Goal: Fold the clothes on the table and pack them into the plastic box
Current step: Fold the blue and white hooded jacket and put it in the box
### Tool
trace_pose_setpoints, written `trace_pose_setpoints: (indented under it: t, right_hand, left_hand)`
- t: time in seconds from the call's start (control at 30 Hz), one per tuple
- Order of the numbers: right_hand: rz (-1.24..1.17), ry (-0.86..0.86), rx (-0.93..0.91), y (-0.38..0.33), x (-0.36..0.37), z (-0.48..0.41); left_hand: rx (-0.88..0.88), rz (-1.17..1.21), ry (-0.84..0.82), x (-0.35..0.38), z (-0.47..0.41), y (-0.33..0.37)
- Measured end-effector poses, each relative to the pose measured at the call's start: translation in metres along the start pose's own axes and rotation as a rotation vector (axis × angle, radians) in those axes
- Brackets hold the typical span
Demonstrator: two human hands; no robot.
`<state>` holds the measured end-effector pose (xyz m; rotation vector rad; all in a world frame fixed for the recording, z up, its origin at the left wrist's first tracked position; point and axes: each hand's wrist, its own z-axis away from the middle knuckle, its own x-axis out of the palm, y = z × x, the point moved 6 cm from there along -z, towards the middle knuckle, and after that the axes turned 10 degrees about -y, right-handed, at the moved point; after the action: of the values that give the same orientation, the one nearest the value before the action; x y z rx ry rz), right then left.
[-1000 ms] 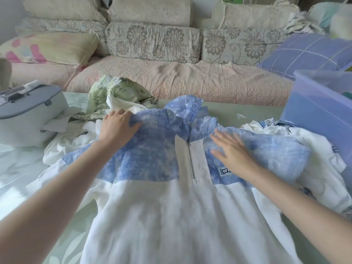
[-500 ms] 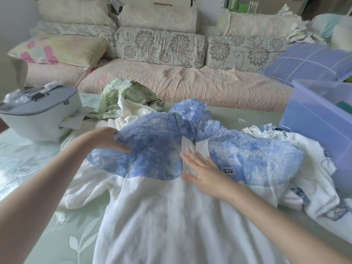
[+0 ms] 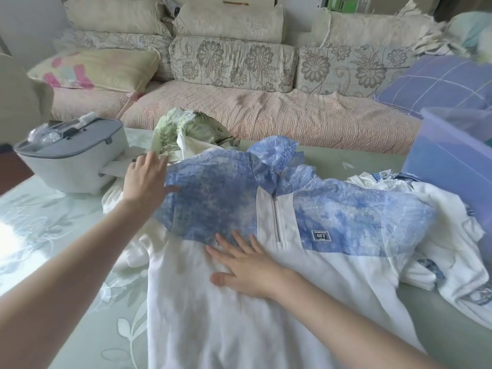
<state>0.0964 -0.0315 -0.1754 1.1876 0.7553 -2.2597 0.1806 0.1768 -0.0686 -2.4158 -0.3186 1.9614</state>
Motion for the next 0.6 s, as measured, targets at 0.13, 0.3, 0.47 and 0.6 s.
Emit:
trace_pose_setpoints:
  t: [0.13, 0.3, 0.47, 0.6]
  right_hand:
    - [-0.004, 0.07, 0.001, 0.005, -0.009, 0.015]
    - [-0.005, 0.115, 0.138, 0.036, -0.005, 0.028]
    - [-0.136, 0.102, 0.363, 0.102, 0.006, 0.057]
    - [-0.179, 0.179, 0.257, 0.105, -0.01, 0.078]
  left_hand:
    - [0.073, 0.139, 0.199, 0.002, 0.026, 0.01]
    - [0.326, 0.297, -0.13, 0.029, 0.082, 0.097]
    - [0.097, 0.281, -0.582, 0.083, 0.104, 0.092]
    - [0.062, 0.181, -0.596, 0.073, 0.099, 0.09]
